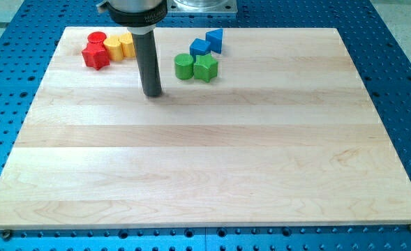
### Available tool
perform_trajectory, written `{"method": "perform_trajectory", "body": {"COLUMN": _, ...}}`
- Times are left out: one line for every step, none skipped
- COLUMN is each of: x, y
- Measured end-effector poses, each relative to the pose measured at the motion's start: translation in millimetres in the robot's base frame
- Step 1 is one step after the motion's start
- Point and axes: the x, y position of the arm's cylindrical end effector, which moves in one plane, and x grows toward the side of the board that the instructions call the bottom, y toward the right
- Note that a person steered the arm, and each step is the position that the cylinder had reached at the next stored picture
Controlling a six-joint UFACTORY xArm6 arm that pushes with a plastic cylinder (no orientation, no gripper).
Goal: Move your arm to the left of the triangle
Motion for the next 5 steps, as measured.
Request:
{"method": "perform_trajectory", "body": {"x": 0.1, "y": 3.3}}
{"method": "perform_trajectory", "body": {"x": 0.0, "y": 3.9}}
{"method": "perform_trajectory", "body": {"x": 0.0, "y": 3.9}}
{"method": "perform_trajectory", "body": {"x": 0.8, "y": 4.1}}
{"method": "perform_trajectory", "body": {"x": 0.8, "y": 4.1}}
